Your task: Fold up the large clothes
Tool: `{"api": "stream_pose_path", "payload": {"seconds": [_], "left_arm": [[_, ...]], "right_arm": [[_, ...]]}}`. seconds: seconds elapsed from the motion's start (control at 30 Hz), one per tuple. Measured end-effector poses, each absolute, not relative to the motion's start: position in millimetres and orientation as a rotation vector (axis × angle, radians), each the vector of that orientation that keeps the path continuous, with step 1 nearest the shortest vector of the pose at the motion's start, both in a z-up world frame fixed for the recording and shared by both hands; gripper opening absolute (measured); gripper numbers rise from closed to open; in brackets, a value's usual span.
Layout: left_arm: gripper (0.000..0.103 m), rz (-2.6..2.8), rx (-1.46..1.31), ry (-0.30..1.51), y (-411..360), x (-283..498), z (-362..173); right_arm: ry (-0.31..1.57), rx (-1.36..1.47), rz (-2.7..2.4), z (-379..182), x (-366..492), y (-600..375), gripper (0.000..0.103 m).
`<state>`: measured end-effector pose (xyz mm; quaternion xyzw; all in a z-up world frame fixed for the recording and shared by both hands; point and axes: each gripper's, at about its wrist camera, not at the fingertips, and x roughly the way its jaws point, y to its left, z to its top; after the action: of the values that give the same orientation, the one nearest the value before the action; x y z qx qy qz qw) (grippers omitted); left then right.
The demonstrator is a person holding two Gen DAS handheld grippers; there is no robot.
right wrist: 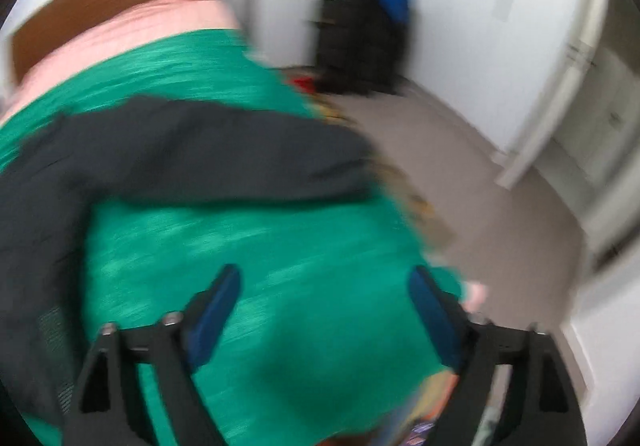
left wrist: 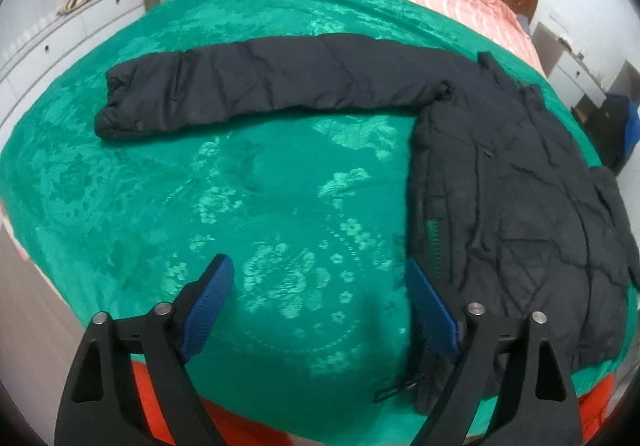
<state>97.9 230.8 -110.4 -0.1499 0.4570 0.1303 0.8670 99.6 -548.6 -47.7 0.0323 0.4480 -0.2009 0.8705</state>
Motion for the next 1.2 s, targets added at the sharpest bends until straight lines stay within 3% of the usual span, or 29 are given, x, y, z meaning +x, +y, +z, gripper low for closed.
{"api": "stream_pose_path", "payload": {"seconds": [0.4,0.7,1.2], "left_arm": [[0.091,0.247,-0.321,0.944,200.7,95.1,-119.3],[0.091,0.235,-0.332,0.949,197.1,85.1,-130.6],[0.091,0.243,-0.316,0.948,192.3,76.5,-129.1]], "right_arm": [[0.868,-0.132,-0.108,-14.4,60.0,-343.9,0.094],[0.851,-0.351,-0.092,-18.4,58.6,-298.7,0.094],[0.860,-0.474,-0.079,-26.2,49.1,-276.5,0.094]]}}
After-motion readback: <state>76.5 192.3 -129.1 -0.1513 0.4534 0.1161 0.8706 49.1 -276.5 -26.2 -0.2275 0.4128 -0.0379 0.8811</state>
